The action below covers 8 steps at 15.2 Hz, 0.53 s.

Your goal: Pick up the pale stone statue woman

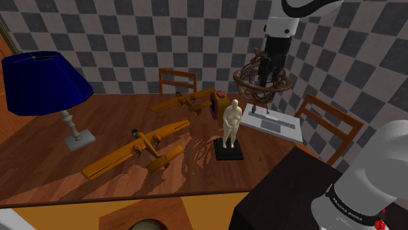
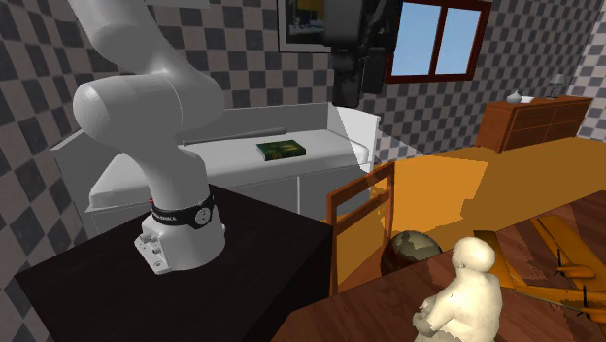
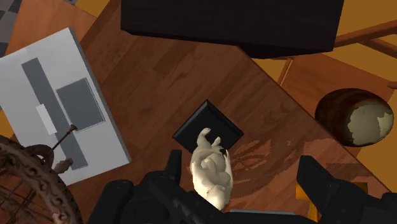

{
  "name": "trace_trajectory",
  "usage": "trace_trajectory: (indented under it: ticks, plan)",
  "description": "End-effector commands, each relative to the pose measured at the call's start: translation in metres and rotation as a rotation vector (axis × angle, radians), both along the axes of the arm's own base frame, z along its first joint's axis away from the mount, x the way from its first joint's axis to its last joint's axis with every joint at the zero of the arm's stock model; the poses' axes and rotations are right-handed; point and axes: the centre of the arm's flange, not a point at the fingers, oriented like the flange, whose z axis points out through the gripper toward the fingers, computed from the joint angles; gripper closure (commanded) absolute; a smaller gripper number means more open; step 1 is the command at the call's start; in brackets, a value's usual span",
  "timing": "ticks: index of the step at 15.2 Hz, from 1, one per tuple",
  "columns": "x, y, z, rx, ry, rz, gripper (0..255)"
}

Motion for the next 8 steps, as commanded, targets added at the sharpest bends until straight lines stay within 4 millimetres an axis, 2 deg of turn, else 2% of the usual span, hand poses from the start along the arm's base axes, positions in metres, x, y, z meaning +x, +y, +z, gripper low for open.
trace_trajectory:
  ticks: [1, 8]
  plan:
    - [0.019, 0.002, -0.019, -0.006, -0.001, 0.005, 0]
    - [0.092, 0.01, -0.076, -0.025, 0.0, 0.023, 0]
